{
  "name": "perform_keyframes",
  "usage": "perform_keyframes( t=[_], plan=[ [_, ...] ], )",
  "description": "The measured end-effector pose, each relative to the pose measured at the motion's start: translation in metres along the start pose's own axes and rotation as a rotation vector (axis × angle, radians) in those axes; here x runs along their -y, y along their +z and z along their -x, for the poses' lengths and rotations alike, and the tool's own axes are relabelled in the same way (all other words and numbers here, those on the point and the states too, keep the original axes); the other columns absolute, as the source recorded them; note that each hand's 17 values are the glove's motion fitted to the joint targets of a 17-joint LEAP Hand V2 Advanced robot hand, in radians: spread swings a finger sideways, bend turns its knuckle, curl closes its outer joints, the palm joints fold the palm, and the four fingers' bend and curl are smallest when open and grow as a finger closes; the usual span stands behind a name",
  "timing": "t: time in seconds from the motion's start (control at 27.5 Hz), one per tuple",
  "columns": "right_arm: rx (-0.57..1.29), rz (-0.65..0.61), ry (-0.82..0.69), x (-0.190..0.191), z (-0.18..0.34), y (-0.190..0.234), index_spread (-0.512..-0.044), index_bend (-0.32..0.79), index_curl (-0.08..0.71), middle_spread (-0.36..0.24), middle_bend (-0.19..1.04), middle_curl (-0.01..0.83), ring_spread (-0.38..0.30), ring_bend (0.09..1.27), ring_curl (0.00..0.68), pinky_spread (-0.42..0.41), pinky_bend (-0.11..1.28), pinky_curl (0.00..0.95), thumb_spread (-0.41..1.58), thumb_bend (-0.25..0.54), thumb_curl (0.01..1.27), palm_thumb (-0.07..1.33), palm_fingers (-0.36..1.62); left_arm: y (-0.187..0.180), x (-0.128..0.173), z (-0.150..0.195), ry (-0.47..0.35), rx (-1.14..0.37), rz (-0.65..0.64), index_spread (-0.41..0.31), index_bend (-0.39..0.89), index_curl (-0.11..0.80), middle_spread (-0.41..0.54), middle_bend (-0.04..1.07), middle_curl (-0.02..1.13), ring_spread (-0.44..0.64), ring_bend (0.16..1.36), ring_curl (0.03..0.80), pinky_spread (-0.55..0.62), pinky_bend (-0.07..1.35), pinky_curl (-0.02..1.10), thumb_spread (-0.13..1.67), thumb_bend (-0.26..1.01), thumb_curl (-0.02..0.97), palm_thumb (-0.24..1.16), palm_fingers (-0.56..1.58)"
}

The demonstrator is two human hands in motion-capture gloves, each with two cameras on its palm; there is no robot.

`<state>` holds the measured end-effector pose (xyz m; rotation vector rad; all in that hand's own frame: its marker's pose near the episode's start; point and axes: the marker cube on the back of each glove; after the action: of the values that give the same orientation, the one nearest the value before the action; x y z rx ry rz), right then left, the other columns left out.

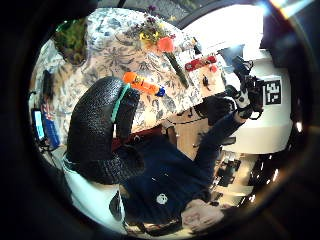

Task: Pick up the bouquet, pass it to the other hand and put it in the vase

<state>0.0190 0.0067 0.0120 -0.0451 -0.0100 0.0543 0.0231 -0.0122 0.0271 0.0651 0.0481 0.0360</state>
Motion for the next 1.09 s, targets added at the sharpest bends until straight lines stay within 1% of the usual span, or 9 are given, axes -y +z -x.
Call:
perform_keyframes(
  t=[0.18,0.29,0.4,0.51,0.62,0.73,0.87,1.05,1.09],
  plan=[
    [0.006,0.004,0.025,-0.007,-0.008,-0.002,-0.344,0.12,0.164,-0.012,0.22,0.246,0.014,0.48,0.243,0.182,0.48,0.278,1.02,0.076,0.20,0.49,0.38,0.007,-0.005,-0.016,0.019,0.021,-0.007,-0.118,0.18,0.306,0.057,0.15,0.26,0.14,0.42,0.251,0.18,0.23,0.27,1.15,0.09,0.203,0.35,0.48],
    [0.025,0.009,0.046,-0.016,-0.010,-0.012,-0.345,0.11,0.166,-0.012,0.21,0.259,0.011,0.48,0.250,0.176,0.49,0.287,1.04,0.039,0.20,0.46,0.38,0.005,-0.007,-0.019,0.036,0.021,-0.014,-0.116,0.18,0.316,0.064,0.16,0.26,0.16,0.42,0.255,0.21,0.23,0.28,1.16,0.08,0.213,0.35,0.46],
    [0.060,0.002,0.075,-0.010,-0.017,-0.014,-0.346,0.10,0.165,-0.016,0.23,0.275,0.003,0.51,0.262,0.165,0.48,0.292,1.06,-0.005,0.20,0.42,0.42,0.004,-0.010,-0.021,0.054,0.019,-0.017,-0.115,0.18,0.325,0.068,0.16,0.26,0.17,0.42,0.258,0.22,0.23,0.28,1.17,0.06,0.223,0.35,0.46],
    [0.095,0.009,0.114,0.000,-0.027,-0.011,-0.341,0.10,0.165,-0.017,0.24,0.288,-0.007,0.52,0.271,0.152,0.48,0.298,1.07,-0.021,0.20,0.40,0.44,0.004,-0.015,-0.022,0.064,0.021,-0.025,-0.115,0.18,0.334,0.071,0.16,0.27,0.17,0.43,0.262,0.23,0.23,0.29,1.18,0.05,0.232,0.35,0.46],
    [0.135,0.034,0.156,0.007,-0.038,-0.005,-0.340,0.09,0.165,-0.019,0.24,0.299,-0.011,0.53,0.282,0.141,0.49,0.307,1.09,-0.017,0.21,0.40,0.44,0.008,-0.013,-0.021,0.066,0.028,-0.039,-0.114,0.18,0.342,0.073,0.16,0.27,0.18,0.43,0.267,0.24,0.23,0.30,1.19,0.04,0.241,0.36,0.45],
    [0.172,0.065,0.219,0.024,-0.055,0.012,-0.336,0.09,0.164,-0.019,0.23,0.307,-0.014,0.54,0.293,0.133,0.50,0.315,1.10,-0.013,0.22,0.41,0.45,0.011,-0.011,-0.018,0.072,0.029,-0.048,-0.114,0.18,0.349,0.075,0.16,0.28,0.19,0.42,0.268,0.24,0.23,0.31,1.19,0.02,0.248,0.36,0.45],
    [0.218,0.095,0.287,0.049,-0.072,0.040,-0.324,0.07,0.151,-0.021,0.29,0.333,-0.016,0.56,0.305,0.131,0.50,0.318,1.12,-0.016,0.23,0.41,0.50,0.010,-0.014,-0.018,0.069,0.029,-0.044,-0.114,0.19,0.360,0.081,0.17,0.29,0.20,0.42,0.273,0.26,0.20,0.31,1.20,0.01,0.257,0.37,0.44],
    [0.289,0.095,0.319,0.018,-0.060,0.028,-0.284,0.07,0.147,-0.023,0.30,0.350,-0.026,0.59,0.319,0.128,0.52,0.330,1.12,-0.013,0.24,0.43,0.54,0.008,-0.015,-0.021,0.065,0.030,-0.050,-0.115,0.20,0.375,0.086,0.17,0.29,0.22,0.41,0.273,0.30,0.18,0.31,1.20,-0.01,0.266,0.37,0.41],
    [0.305,0.096,0.336,0.017,-0.061,0.032,-0.277,0.07,0.147,-0.023,0.30,0.353,-0.021,0.59,0.323,0.128,0.53,0.334,1.12,-0.003,0.25,0.46,0.55,0.008,-0.015,-0.021,0.067,0.029,-0.053,-0.115,0.20,0.379,0.090,0.16,0.29,0.23,0.40,0.274,0.31,0.18,0.30,1.20,-0.01,0.267,0.38,0.41]
  ],
)
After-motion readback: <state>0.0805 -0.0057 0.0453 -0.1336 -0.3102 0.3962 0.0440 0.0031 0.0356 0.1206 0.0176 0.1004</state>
